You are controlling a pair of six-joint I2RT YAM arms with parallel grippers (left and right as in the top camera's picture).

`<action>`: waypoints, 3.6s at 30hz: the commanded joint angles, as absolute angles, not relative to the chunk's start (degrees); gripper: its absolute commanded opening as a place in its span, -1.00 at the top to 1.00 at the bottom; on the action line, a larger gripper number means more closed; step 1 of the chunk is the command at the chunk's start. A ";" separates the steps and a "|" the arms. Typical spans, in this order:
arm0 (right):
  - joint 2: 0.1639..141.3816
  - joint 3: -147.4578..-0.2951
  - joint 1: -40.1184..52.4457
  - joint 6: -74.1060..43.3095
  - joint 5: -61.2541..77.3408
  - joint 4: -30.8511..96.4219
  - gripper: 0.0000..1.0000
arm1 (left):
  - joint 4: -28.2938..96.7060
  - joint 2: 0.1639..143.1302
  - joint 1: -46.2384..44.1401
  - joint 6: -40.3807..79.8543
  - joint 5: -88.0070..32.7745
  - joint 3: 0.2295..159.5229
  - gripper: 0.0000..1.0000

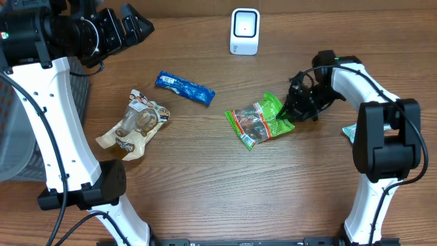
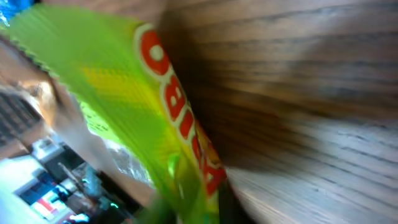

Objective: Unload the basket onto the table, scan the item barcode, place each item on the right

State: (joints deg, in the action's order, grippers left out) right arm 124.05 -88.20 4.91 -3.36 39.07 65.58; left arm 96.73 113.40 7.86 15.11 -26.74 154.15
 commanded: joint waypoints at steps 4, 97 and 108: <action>124.31 -89.32 6.66 6.52 29.93 61.45 -0.91 | 96.79 112.51 7.49 15.88 -26.39 154.98 -1.00; 115.63 -85.43 5.74 -11.14 33.93 66.46 -0.95 | 96.79 112.51 7.49 15.88 -26.39 154.98 -1.00; 116.16 -79.22 17.34 -24.84 22.52 50.41 -0.79 | 96.79 112.51 7.49 15.88 -26.39 154.98 -1.00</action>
